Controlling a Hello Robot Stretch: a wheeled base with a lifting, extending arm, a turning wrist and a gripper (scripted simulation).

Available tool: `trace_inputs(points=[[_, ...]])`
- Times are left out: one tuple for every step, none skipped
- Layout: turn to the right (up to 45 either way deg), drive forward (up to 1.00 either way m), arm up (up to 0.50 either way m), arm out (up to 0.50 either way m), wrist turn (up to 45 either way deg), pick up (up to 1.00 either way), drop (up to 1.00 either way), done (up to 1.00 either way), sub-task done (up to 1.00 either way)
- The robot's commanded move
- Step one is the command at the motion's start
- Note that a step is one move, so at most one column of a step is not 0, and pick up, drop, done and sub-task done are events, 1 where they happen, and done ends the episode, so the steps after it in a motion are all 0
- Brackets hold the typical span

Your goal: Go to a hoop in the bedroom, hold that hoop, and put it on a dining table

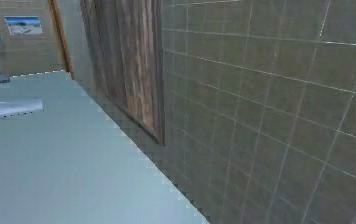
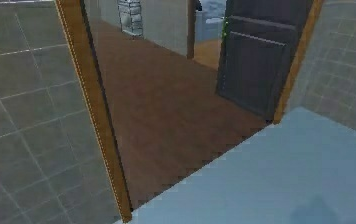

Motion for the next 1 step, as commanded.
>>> trace_inputs(points=[[0.0, 0.4, 0.0, 0.0, 0.0, 0.0, 0.0, 0.0, 0.0]])
